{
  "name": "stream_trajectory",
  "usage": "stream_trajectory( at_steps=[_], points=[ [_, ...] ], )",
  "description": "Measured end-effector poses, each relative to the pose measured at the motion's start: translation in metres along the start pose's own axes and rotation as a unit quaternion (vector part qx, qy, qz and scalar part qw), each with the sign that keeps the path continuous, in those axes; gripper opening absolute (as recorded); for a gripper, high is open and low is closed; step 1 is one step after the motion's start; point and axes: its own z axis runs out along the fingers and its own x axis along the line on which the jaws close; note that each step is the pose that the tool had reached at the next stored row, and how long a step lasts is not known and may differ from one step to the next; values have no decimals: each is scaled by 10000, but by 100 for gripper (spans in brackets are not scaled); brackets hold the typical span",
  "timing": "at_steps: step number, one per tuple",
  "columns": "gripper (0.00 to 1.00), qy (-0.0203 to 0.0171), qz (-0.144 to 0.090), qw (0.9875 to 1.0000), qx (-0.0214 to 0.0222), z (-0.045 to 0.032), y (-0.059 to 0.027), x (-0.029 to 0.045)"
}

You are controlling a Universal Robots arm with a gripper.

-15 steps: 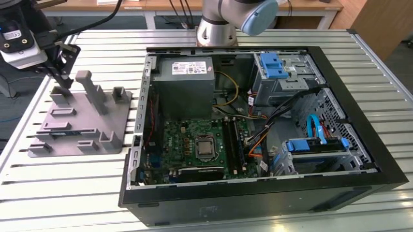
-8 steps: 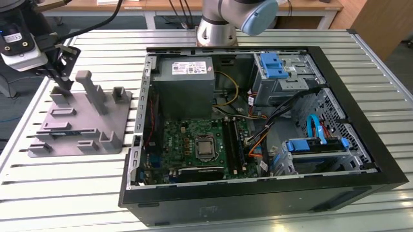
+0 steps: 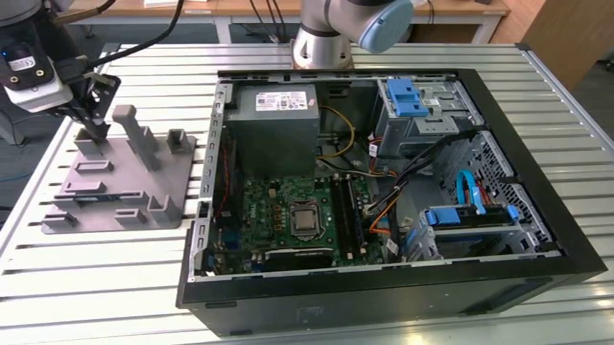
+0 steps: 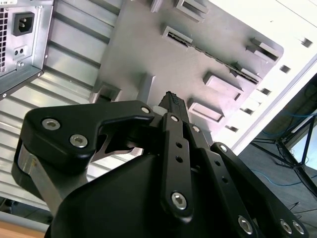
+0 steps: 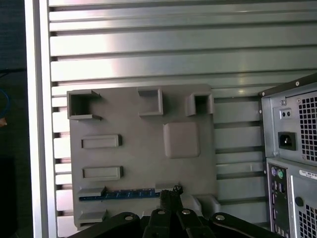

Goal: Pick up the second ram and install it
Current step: 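Reach for the second ram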

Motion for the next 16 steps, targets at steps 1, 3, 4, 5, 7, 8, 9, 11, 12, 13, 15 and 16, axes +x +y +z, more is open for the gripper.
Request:
stream_trajectory(
  at_steps=[1, 3, 4, 5, 7, 8, 9, 11, 12, 13, 15, 16],
  points=[
    [10, 1, 0, 10000, 0, 11, -6, 2],
    [10, 0, 0, 10000, 0, 39, -17, 6],
    [10, 0, 0, 10000, 0, 57, -24, 8],
    [10, 0, 0, 10000, 0, 74, -32, 10],
    [10, 0, 0, 10000, 0, 109, -46, 14],
    [10, 1, 0, 10000, 1, 126, -53, 23],
    [10, 1, 1, 10000, 1, 145, -61, 40],
    [10, 1, 0, 10000, 0, 179, -72, 82],
    [10, 0, 0, 10000, 0, 196, -77, 108],
    [10, 0, 0, 10000, 0, 211, -81, 133],
    [10, 0, 0, 10000, 0, 240, -89, 175],
    [10, 0, 0, 10000, 0, 253, -93, 197]
  ],
)
